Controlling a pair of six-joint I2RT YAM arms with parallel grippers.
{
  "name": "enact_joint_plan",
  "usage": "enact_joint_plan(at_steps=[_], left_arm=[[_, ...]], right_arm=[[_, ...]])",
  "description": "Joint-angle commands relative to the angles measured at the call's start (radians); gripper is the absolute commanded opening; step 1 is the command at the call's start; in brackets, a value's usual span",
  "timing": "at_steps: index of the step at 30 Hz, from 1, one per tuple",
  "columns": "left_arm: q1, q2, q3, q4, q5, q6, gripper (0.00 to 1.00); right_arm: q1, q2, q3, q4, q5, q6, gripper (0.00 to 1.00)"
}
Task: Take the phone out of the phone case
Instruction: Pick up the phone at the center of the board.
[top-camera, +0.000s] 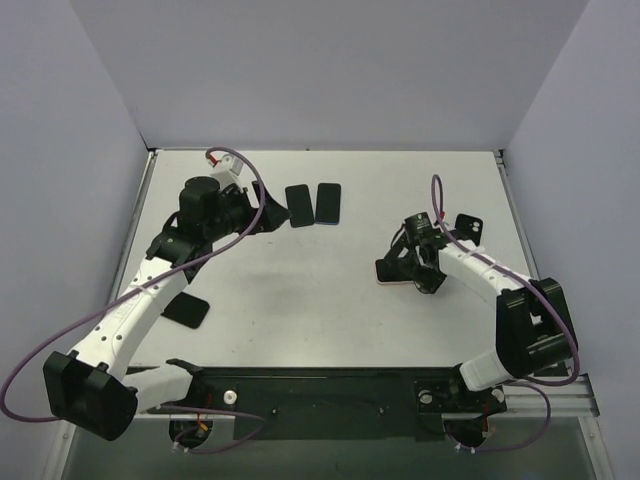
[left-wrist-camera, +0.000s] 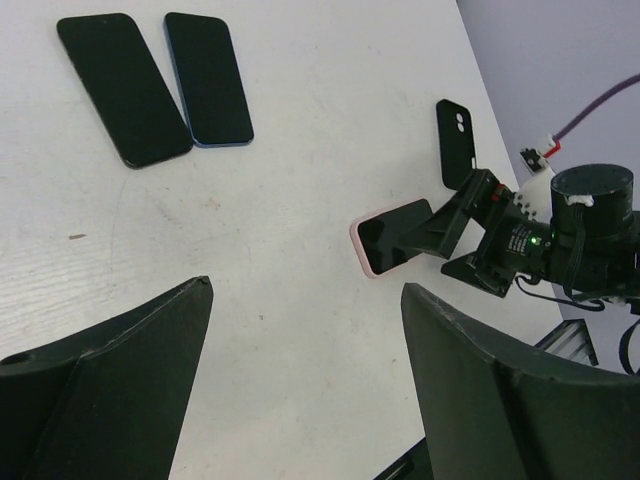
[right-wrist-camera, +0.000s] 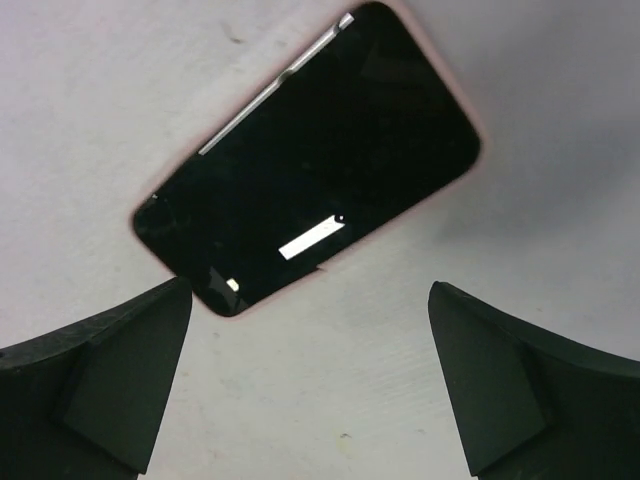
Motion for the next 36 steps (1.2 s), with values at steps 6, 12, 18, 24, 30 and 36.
enact_joint_plan(at_steps=[6,12,18,24,30,36], left_arm=[[-0.009,-0.094,-0.039,0.076,0.013,0.038,0.86],[-0.014,-0.101,-0.045,0.079,0.007,0.038,0.86],[-0.012,-0.095,-0.049,0.085,0.02,0.026,0.86],[-0.012,-0.074,-0.044,0.087,0.063,0.008,0.85],[-0.012,-0.052,-0.036,0.087,0.095,-0.005,0.85],[-0.014,-0.063,-0.045,0.093,0.074,0.006,0.84]], right_arm=[[-0.047,-0.116,-0.274,0.276,0.178,0.446,1.0],[-0.067,-0.021,-0.252,0.373,0.149,0.468,1.0],[-0.073,-0.068,-0.271,0.336,0.134,0.321,1.0],[-0.119,-0.17,-0.253,0.219,0.033,-0.004,1.0],[-0.284,-0.031,-0.15,0.248,-0.254,-0.238,0.98],[-0.326,0.092,-0.055,0.31,-0.334,-0.316,0.97]])
